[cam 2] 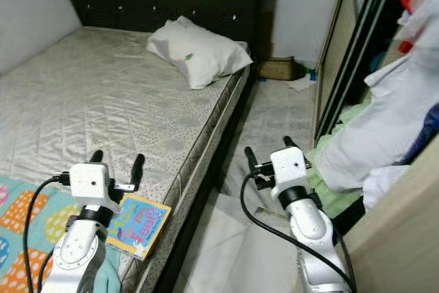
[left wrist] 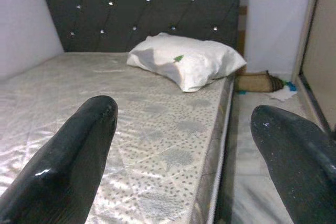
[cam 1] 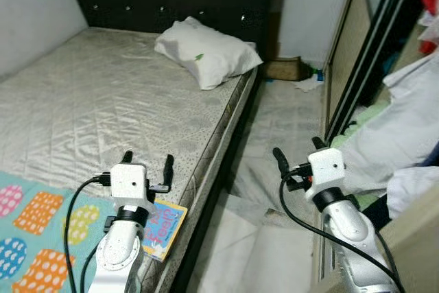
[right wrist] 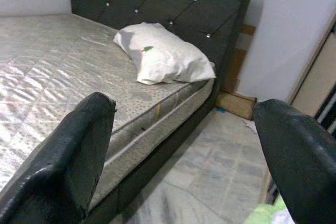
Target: Clean up the room
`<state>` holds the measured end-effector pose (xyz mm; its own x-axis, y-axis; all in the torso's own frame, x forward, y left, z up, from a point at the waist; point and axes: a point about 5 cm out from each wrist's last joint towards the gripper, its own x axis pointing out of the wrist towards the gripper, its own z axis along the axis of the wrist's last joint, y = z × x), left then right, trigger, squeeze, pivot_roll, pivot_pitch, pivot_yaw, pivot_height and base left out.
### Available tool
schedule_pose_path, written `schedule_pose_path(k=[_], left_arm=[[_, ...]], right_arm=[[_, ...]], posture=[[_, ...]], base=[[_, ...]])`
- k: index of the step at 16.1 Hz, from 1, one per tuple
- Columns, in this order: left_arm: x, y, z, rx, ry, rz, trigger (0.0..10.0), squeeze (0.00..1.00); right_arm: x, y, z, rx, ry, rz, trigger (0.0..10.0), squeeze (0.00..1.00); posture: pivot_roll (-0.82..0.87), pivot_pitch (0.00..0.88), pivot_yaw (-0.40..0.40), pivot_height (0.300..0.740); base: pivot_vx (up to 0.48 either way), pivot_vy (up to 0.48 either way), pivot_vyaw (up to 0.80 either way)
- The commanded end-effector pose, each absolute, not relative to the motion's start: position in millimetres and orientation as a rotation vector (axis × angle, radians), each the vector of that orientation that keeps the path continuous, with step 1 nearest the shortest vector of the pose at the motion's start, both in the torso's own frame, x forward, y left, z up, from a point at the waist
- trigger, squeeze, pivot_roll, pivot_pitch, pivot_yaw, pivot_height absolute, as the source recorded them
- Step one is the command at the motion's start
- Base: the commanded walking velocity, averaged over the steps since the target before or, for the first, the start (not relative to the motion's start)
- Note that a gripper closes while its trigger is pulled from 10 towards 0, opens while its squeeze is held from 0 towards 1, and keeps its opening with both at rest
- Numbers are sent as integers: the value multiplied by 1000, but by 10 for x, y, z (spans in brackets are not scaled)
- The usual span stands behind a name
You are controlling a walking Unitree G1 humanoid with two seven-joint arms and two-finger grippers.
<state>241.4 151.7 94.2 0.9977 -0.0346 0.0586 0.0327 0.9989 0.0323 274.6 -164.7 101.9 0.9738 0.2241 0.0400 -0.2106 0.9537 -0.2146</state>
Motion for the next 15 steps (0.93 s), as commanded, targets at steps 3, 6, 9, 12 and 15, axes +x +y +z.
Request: schedule_pose_path(k=[3, 6, 9, 12, 15], left_arm=[[2429, 1507, 956, 40, -65, -45, 10000, 0], [2435, 1492, 956, 40, -67, -48, 10000, 0], [2437, 1480, 952, 40, -67, -52, 10000, 0], [2441, 1473, 949, 40, -67, -54, 10000, 0], [2443, 1466, 948, 39, -68, -56, 10000, 0]], right_arm=[[2769, -1665, 1091, -231, -90, 227, 10000, 0], [2774, -1666, 1095, -232, -91, 231, 10000, 0], [2776, -1667, 1095, -232, -91, 233, 10000, 0], [2777, -1664, 1097, -237, -91, 235, 10000, 0], [2772, -1663, 1093, -236, -90, 233, 10000, 0]], posture=[[-174, 0, 52, 740], [-175, 0, 50, 740], [-175, 0, 50, 740], [-176, 0, 48, 740], [-176, 0, 48, 740]], base=[[0, 0, 552], [0, 0, 567], [0, 0, 496], [0, 0, 171], [0, 0, 800]])
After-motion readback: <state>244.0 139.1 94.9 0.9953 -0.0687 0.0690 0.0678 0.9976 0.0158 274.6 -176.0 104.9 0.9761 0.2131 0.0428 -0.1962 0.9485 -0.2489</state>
